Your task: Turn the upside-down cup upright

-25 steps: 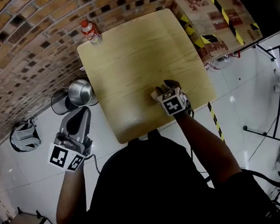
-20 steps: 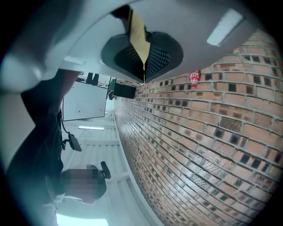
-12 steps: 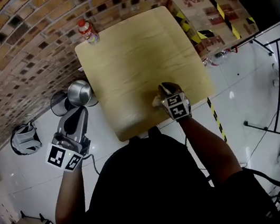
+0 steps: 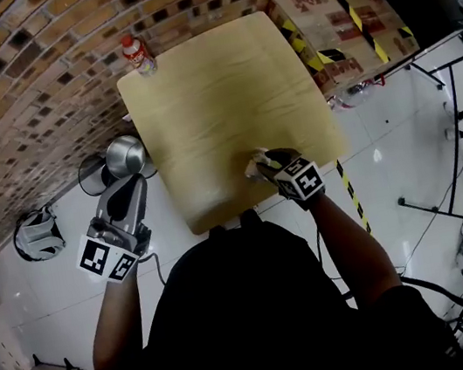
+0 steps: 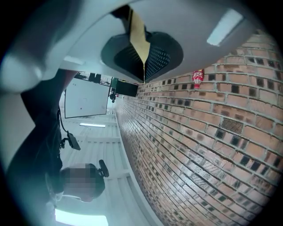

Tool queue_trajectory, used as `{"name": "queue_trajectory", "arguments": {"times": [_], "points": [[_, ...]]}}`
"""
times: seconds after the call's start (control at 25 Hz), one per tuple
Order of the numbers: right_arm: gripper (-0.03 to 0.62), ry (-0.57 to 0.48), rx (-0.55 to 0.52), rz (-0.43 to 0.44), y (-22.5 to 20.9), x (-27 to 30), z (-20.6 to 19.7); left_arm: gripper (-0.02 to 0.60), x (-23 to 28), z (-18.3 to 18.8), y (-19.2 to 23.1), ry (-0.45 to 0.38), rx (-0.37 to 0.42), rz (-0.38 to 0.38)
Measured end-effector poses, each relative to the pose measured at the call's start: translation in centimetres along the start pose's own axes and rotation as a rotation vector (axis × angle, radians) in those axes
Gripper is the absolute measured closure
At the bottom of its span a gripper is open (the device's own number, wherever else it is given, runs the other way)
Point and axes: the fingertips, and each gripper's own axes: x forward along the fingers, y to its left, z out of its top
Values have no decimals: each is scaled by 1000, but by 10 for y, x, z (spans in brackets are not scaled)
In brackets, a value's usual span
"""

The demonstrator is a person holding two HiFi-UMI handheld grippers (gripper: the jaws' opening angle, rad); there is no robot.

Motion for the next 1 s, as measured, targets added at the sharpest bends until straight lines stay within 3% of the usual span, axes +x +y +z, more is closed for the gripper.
{"name": "queue_trajectory", "arguments": {"times": [0.12, 0.36, 0.48, 0.64, 0.88, 1.0], "points": [[451, -4, 57, -1, -1, 4, -1, 575, 0, 0, -1, -1, 0, 0], [456, -22, 71, -101, -24, 2, -1, 577, -2, 3, -1, 1, 9, 8], [436, -8, 128, -28, -33, 7, 1, 577, -6, 1, 0, 7, 10, 14], [398, 81, 97, 104, -25, 14, -4, 577, -9, 0, -2, 9, 11, 24], [332, 120, 93, 165, -24, 16, -4, 578, -11, 1, -2, 11, 10, 39], [326, 94, 90, 149, -24, 12, 5, 578, -12, 2, -1, 8, 10, 48]]}}
